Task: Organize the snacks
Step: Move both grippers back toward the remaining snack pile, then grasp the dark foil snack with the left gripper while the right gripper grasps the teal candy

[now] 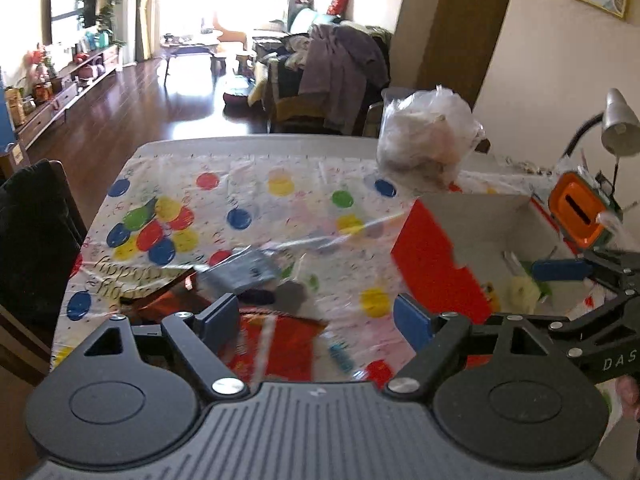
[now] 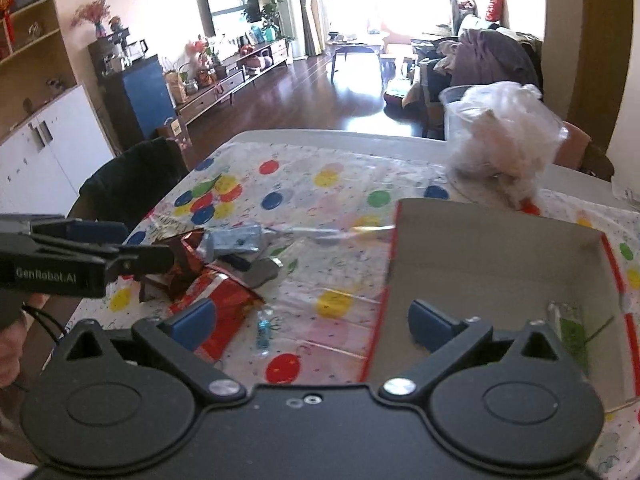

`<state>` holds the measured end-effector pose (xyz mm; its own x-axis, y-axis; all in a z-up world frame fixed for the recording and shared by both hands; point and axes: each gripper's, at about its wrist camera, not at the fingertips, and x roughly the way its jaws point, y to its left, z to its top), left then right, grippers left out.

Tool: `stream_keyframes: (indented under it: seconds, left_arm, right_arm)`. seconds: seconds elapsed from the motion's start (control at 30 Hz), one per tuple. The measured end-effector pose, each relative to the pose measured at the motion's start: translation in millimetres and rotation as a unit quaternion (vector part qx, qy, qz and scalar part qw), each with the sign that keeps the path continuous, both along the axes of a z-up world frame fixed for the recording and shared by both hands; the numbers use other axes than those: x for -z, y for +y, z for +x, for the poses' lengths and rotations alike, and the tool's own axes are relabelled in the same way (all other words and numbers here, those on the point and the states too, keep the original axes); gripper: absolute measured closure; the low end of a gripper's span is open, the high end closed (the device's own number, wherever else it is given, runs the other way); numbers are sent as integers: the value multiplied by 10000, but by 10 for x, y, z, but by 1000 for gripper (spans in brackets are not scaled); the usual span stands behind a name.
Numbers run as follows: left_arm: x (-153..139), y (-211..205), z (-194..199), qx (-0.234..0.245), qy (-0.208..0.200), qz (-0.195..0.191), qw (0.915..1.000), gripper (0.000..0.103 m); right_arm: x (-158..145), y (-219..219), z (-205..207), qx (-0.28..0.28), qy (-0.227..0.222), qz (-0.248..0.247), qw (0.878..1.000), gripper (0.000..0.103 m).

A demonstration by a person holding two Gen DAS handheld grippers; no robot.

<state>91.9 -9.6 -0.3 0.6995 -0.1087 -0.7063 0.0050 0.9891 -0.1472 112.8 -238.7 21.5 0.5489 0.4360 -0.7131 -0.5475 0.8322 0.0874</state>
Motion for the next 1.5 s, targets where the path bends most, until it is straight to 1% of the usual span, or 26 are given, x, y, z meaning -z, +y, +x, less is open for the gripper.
stream_keyframes:
  seconds: [0.17, 0.3, 0.4, 0.47, 0.63, 0.87, 0.9, 0.93, 0.97, 1.0, 1.07, 1.1, 1.13, 1.17, 1.2, 1.27, 1.3, 1.37, 1.5]
  left_arm:
    - [176, 324, -87, 183, 168, 26, 9997, 18]
    - [350, 524, -144, 237, 313, 204, 9990, 18]
    - [499, 670, -150, 234, 442, 180, 9986, 18]
    - [591, 761, -133, 205, 511, 199, 9983, 18]
    - [808, 951, -72, 50, 666, 144, 9977, 18]
    - [989, 1015, 32, 109, 640, 324, 9974, 18]
    - [1008, 1023, 51, 117, 635, 331, 9974, 19]
    - [1018, 1030, 70, 133, 617, 330, 9975, 19]
    - [1035, 1037, 94, 150, 611, 330, 9975, 22]
    - [1051, 1039, 115, 157, 630, 340, 9973, 28]
    - [1095, 1050, 163, 167, 697, 358, 9968, 35]
    - [1115, 1058, 179, 157, 726, 367, 9966, 38]
    - [1133, 1063, 192, 159, 747, 362, 9964, 40]
    - [1148, 1064, 204, 177, 758, 371, 9963, 45]
    - [1160, 1059, 212, 196, 762, 401, 9961, 48]
    - [1181, 1045, 228, 229, 771, 464, 9957, 51]
    - [1190, 1040, 235, 254, 772, 469, 9956, 54]
    - [1207, 1026, 254, 291, 781, 508, 9952, 59]
    - [1253, 1035, 294, 276, 845, 528, 9946, 64]
  right_arm:
    - [186, 361, -91, -106, -60, -387, 9992, 0]
    - [419, 617, -67, -138, 140, -659, 9976, 1]
    - [592, 753, -10, -148, 323, -753, 9965, 4]
    - [693, 826, 30, -149, 364, -866, 9955, 10]
    - [940, 977, 161, -175, 609, -1105, 9918, 18]
    - [1149, 1084, 320, -173, 798, -1337, 9876, 31]
    - [1166, 1089, 341, -153, 831, -1355, 9872, 34]
    - [1182, 1091, 359, -150, 865, -1350, 9870, 38]
    - [1193, 1093, 377, -155, 903, -1343, 9867, 40]
    - [1202, 1095, 389, -162, 934, -1340, 9864, 41]
    - [1220, 1099, 414, -172, 981, -1328, 9861, 48]
    - [1227, 1103, 423, -188, 1016, -1318, 9859, 50]
    - [1234, 1106, 431, -196, 1053, -1300, 9857, 54]
    - [1240, 1108, 435, -192, 1078, -1290, 9856, 57]
    - [1249, 1116, 435, -211, 1097, -1293, 9853, 58]
    - [1267, 1137, 424, -262, 1101, -1336, 9845, 62]
    - [1278, 1150, 416, -289, 1086, -1389, 9839, 63]
    - [1286, 1162, 403, -341, 1059, -1408, 9838, 68]
    - [1279, 1175, 408, -371, 1048, -1402, 9839, 76]
